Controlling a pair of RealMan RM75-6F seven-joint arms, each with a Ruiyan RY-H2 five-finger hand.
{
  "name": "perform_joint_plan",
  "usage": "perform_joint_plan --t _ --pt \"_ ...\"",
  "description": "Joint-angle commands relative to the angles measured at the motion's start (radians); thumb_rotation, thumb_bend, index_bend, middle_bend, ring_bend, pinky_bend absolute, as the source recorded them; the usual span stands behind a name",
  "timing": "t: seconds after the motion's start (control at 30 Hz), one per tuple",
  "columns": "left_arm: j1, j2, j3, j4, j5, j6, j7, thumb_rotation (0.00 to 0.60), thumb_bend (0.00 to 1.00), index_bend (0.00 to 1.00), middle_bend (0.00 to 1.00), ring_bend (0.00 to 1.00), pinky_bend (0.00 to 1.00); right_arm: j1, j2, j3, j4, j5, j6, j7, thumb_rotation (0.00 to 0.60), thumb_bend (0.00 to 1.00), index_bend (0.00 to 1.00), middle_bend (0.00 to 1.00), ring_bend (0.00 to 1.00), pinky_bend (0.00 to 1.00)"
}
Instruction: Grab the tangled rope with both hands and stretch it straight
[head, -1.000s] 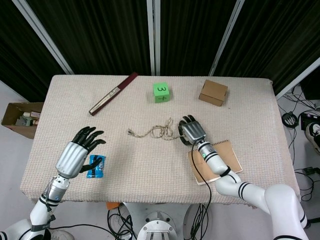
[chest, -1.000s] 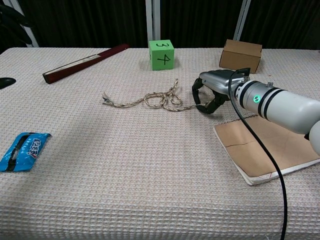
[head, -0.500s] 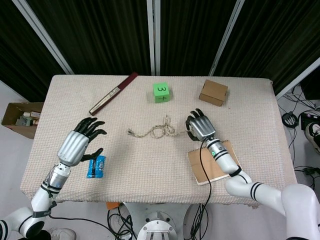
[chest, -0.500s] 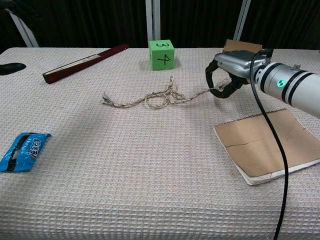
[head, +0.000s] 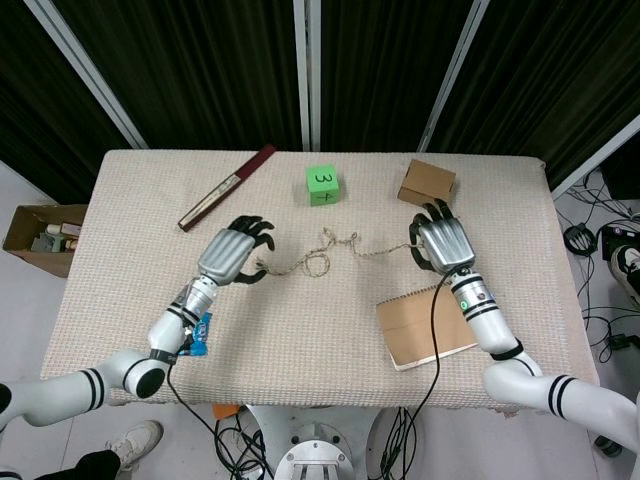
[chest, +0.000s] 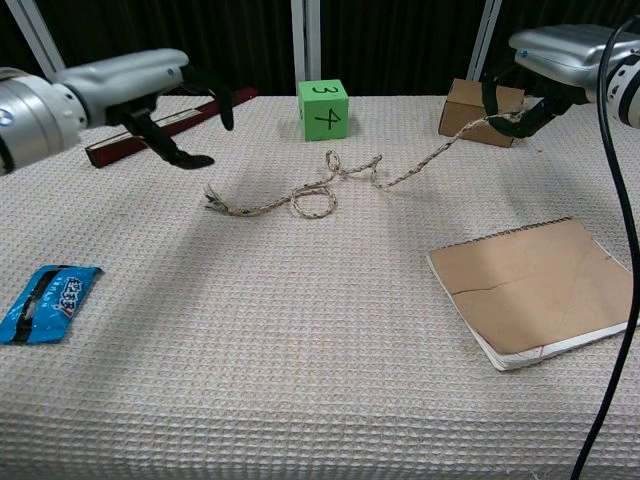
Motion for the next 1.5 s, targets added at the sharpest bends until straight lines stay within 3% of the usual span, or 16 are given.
perform_joint_plan --t 0.03,0.3,0.6,1.03,1.5 --pt "-0.059 -0.094 0.005 0.100 -0.073 -0.055 0.085 0.600 0.26 0.43 0.19 0.11 0.13 -0.004 0.000 -0.002 0.000 0.008 0.004 0.002 0.600 0.48 0.69 0.36 0.12 0.12" --pt "-0.070 -0.208 0.026 0.223 -0.155 -0.060 0.139 0.600 0.28 0.43 0.19 0.11 0.13 -0.007 -0.009 -0.011 0.023 0.019 0.000 0.022 0.600 0.49 0.69 0.36 0.12 0.12" --pt "-0.084 -0.280 0.027 0.305 -0.164 -0.048 0.136 0.600 0.34 0.47 0.19 0.11 0.13 -0.010 -0.021 -0.021 0.056 0.017 -0.006 0.047 0.600 0.49 0.69 0.36 0.12 0.12" --pt "-0.091 -0.305 0.026 0.352 -0.174 -0.067 0.121 0.600 0.40 0.52 0.19 0.11 0.13 -0.011 -0.025 -0.026 0.069 0.013 -0.007 0.060 0.600 0.49 0.69 0.36 0.12 0.12" --pt "-0.070 -0.281 0.028 0.336 -0.155 -0.027 0.103 0.600 0.55 0.59 0.19 0.11 0.13 -0.022 -0.014 -0.038 0.070 0.003 -0.005 0.073 0.600 0.49 0.69 0.36 0.12 0.13"
